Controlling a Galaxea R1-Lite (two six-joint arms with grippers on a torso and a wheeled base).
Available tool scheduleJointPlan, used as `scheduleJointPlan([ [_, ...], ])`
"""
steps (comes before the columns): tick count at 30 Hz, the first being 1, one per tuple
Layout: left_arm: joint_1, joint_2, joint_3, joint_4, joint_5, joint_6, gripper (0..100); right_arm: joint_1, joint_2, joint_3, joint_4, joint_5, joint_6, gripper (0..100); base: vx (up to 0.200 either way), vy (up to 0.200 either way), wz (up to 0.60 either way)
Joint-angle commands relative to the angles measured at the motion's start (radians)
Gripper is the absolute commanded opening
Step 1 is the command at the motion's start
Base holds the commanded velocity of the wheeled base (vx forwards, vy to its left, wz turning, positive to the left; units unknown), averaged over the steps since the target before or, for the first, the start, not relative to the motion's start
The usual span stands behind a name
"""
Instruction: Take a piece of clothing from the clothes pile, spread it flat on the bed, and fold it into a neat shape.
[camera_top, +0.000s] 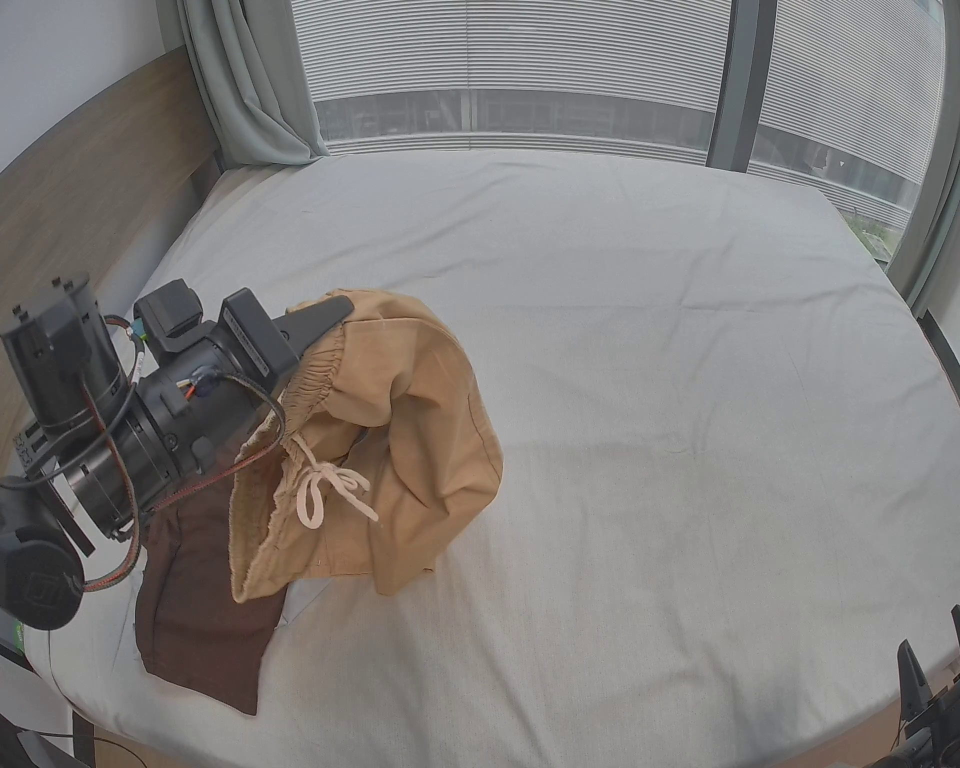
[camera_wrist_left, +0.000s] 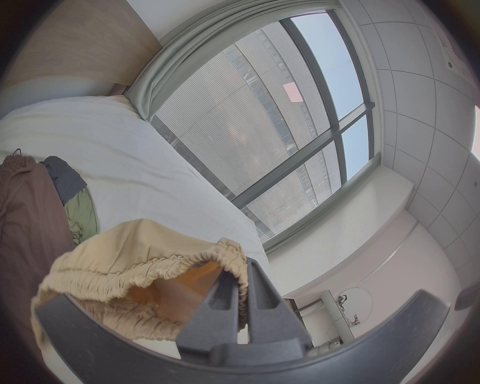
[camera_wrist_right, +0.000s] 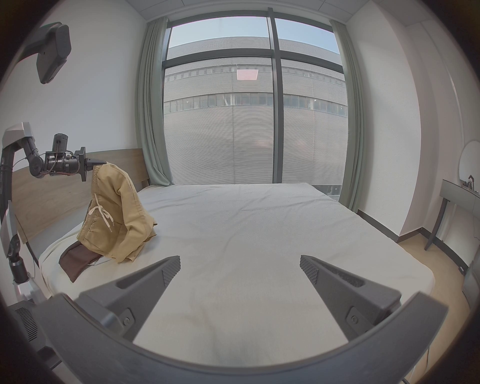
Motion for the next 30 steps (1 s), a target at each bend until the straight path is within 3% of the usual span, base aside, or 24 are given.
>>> scheduleJointPlan([
  [1, -0.019, -0.048, -0.027, 0.025, 0.003, -0.009, 0, 0.001, -0.016, 0.018, 0.0, 0.0, 0.0, 100, 0.0, 0.0, 0.0],
  [8, -0.025, -0.03, -0.018, 0.034, 0.001, -0.026, 0, 0.0, -0.016, 0.018, 0.0, 0.0, -0.002, 100, 0.0, 0.0, 0.0],
  [21, -0.171, 0.148, -0.112, 0.031, -0.006, -0.035, 0, 0.0, -0.016, 0.018, 0.0, 0.0, -0.003, 100, 0.0, 0.0, 0.0],
  [30, -0.312, 0.236, -0.347, 0.026, -0.031, -0.199, 0, 0.0, -0.016, 0.018, 0.0, 0.0, -0.003, 100, 0.0, 0.0, 0.0],
])
